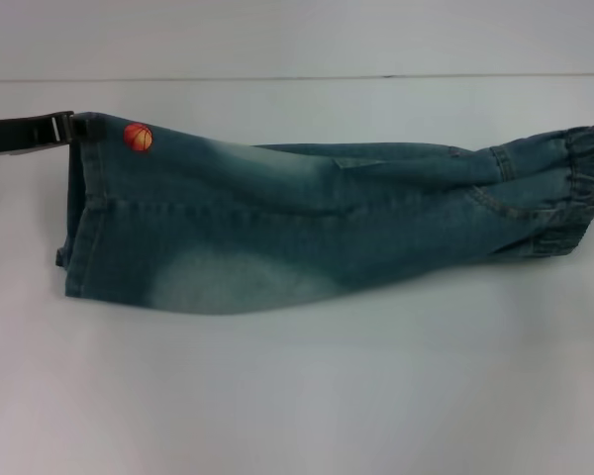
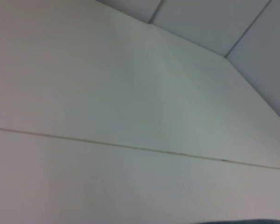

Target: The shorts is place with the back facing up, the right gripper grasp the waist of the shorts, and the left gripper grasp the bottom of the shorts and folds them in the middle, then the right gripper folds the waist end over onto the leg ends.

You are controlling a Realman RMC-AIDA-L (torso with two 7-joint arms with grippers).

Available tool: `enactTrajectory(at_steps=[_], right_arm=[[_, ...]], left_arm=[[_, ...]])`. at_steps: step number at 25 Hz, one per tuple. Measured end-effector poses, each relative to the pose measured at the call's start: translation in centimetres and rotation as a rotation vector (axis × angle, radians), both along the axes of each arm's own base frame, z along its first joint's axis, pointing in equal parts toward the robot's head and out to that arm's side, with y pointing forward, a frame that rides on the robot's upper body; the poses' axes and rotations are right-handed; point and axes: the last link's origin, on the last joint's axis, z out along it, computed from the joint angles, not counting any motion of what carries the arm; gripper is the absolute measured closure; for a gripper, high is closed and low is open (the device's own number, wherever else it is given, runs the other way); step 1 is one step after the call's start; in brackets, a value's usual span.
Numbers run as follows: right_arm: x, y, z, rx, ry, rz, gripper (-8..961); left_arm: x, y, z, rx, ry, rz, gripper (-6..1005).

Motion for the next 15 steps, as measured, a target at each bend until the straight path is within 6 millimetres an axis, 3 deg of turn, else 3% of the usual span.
enactTrajectory(at_steps=[15], right_arm=[[-0.3,1.7,0.2,0.034,-0.085,0.001,875]], left_arm=[[0.3,1.5,-0.4,0.082,0.031,0.027,907]])
